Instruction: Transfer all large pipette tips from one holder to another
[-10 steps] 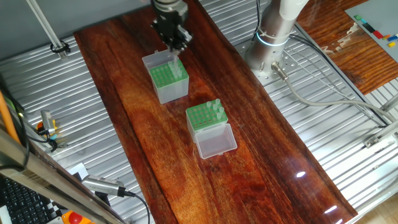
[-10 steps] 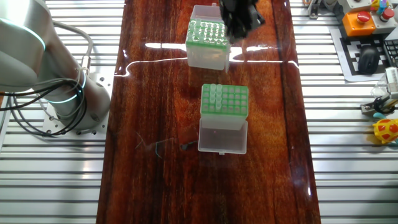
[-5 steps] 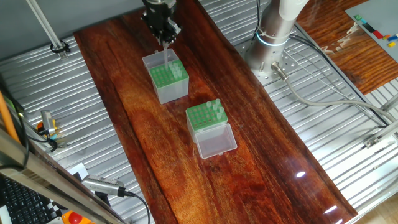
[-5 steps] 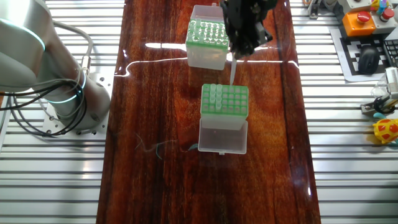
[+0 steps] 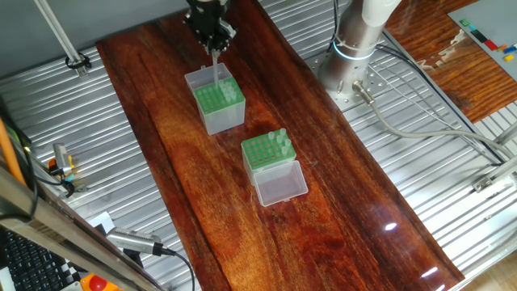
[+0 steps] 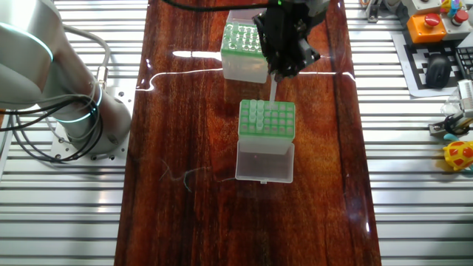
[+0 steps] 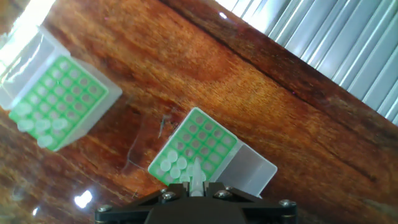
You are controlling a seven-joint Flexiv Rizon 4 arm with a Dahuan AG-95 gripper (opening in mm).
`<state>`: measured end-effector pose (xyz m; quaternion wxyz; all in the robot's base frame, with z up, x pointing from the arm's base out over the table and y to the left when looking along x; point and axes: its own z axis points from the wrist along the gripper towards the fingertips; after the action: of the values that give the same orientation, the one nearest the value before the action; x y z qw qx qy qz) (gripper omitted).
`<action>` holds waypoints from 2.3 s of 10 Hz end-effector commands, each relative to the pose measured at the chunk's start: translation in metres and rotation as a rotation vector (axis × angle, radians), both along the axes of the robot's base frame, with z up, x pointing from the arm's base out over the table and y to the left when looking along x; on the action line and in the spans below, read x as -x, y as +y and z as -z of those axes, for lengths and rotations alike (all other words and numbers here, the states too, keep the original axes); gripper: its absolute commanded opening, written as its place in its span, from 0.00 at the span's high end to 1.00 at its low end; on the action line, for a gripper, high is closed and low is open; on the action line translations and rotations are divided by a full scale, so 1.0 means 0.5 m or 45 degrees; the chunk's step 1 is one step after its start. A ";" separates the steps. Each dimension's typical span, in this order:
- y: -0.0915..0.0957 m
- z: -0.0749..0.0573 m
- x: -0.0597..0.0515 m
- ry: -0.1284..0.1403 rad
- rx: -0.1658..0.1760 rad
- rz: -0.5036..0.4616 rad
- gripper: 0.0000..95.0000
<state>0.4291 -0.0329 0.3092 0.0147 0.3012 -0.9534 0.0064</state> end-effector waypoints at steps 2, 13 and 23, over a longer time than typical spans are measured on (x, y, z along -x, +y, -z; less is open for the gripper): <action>-0.005 0.004 -0.003 -0.007 0.016 0.114 1.00; -0.044 0.054 0.007 -0.028 0.049 0.066 1.00; -0.039 0.127 0.028 -0.026 0.030 -0.029 0.60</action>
<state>0.4161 -0.0532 0.2458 0.0079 0.3072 -0.9513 0.0241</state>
